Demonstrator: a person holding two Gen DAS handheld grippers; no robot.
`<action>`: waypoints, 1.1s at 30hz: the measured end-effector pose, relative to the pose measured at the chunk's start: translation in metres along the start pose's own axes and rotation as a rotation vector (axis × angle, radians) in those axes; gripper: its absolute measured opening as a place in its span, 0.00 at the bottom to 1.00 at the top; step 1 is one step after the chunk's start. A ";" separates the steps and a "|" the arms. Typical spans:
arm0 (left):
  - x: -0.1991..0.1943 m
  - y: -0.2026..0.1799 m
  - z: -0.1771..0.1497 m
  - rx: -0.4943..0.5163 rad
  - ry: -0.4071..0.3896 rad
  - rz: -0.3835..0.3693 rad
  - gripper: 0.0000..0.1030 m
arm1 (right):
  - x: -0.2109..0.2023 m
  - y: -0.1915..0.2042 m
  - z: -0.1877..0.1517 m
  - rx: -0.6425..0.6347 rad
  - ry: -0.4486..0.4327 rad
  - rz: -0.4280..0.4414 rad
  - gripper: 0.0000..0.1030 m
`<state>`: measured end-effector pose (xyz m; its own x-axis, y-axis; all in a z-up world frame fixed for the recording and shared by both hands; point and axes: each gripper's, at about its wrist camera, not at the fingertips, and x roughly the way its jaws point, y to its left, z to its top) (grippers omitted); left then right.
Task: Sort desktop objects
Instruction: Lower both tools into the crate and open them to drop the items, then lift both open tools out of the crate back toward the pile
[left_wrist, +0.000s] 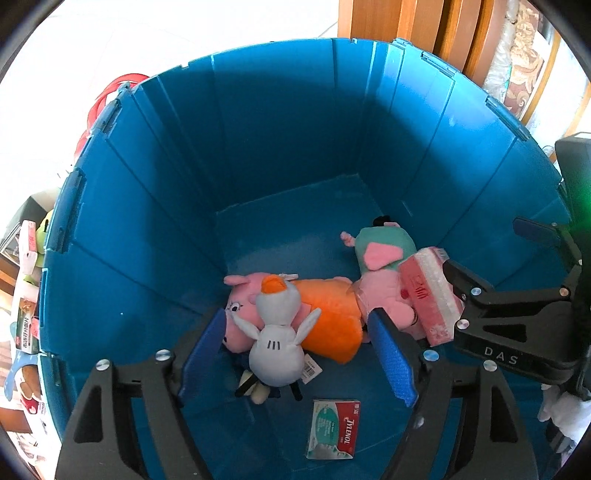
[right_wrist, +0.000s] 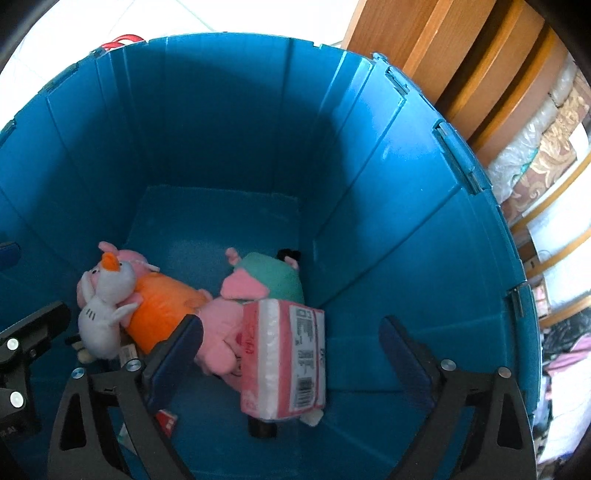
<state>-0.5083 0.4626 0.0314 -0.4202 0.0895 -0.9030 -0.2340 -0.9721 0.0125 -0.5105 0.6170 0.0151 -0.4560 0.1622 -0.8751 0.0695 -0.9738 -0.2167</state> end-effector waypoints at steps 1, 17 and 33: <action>0.000 0.000 0.000 0.000 -0.001 0.003 0.76 | 0.000 0.000 0.000 -0.001 -0.003 0.001 0.94; -0.038 -0.007 -0.009 0.022 -0.126 0.016 0.76 | -0.016 -0.002 0.001 0.043 -0.066 0.036 0.94; -0.204 0.051 -0.113 -0.081 -0.585 0.096 0.84 | -0.167 0.045 -0.045 0.001 -0.450 0.190 0.99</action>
<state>-0.3352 0.3703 0.1680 -0.8545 0.0830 -0.5127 -0.1136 -0.9931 0.0285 -0.3909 0.5532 0.1319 -0.7736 -0.1031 -0.6252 0.1878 -0.9796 -0.0708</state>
